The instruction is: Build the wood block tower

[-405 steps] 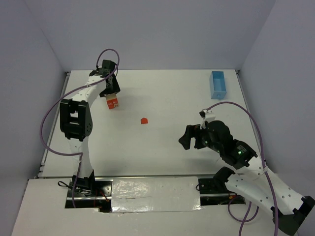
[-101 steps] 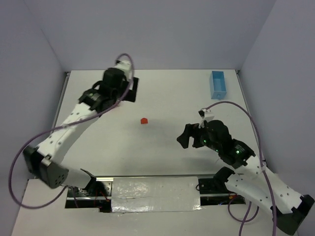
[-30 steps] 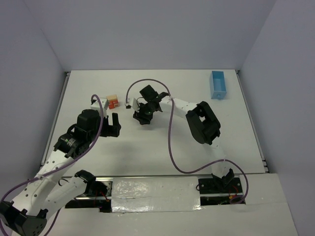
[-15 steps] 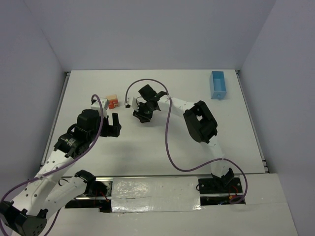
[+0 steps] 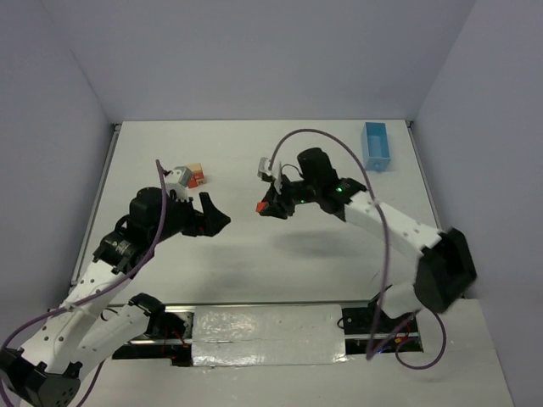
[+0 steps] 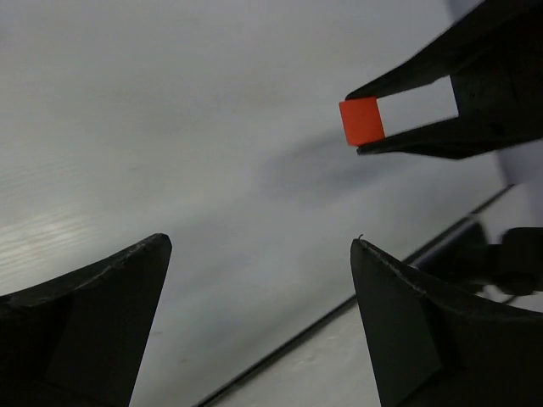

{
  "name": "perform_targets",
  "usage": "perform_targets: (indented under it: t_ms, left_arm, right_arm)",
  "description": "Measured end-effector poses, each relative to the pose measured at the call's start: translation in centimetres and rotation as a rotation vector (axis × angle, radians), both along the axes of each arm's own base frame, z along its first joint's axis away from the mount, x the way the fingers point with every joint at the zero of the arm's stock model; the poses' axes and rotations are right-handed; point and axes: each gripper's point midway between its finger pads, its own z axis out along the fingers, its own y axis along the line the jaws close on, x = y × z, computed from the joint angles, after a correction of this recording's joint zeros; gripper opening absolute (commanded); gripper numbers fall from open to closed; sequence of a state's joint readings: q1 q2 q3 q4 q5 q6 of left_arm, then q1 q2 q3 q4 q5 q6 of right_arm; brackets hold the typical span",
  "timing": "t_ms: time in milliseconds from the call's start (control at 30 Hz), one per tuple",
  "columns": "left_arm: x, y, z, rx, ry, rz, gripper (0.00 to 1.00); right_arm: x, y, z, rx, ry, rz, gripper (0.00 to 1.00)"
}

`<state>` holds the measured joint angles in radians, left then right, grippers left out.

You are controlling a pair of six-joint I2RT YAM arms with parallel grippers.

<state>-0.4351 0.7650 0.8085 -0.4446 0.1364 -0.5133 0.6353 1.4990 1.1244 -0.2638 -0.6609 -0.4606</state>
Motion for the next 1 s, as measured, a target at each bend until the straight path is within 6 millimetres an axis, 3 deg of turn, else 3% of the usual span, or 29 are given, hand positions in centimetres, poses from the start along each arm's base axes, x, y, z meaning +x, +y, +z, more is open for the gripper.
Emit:
perform_targets:
  t_ms: [133,233,333,433,467,567,700,900,1000]
  left_arm:
    - [-1.1,-4.1,2.1,-0.298,0.043,-0.095,1.0]
    - [-2.2,-5.4,4.5,-0.472,0.07,-0.124,1.0]
    - [-3.1,-5.8,7.8,-0.626,0.072,-0.133,0.94]
    - [-3.7,-6.1,9.0,-0.717,0.104,-0.135,0.86]
    - [-4.0,-6.3,9.0,-0.734,0.124,-0.136,0.78]
    - [-4.5,-6.9,8.5,-0.748,0.181,-0.138,0.75]
    - [-5.3,-8.1,6.3,-0.706,0.282,-0.14,0.75]
    - [-5.8,-8.9,4.1,-0.65,0.363,-0.141,0.6]
    - [-5.7,-9.2,3.6,-0.628,0.369,-0.148,0.6]
  right_arm:
    - [-4.1,-0.6,8.4,0.2,-0.184,0.048,0.0]
    - [-6.3,-0.7,10.6,0.26,-0.238,0.076,0.0]
    - [-7.8,-0.3,10.2,0.258,-0.235,0.081,0.0]
    - [-9.7,0.5,9.1,0.237,-0.232,0.099,0.0]
    - [-10.1,0.8,8.9,0.231,-0.232,0.103,0.0]
    - [-10.5,1.3,8.8,0.221,-0.247,0.094,0.0]
    - [-10.2,1.2,9.0,0.21,-0.27,0.059,0.0]
    - [-10.0,1.1,8.8,0.191,-0.289,0.043,0.0]
    - [-10.0,1.1,8.7,0.183,-0.292,0.047,0.0]
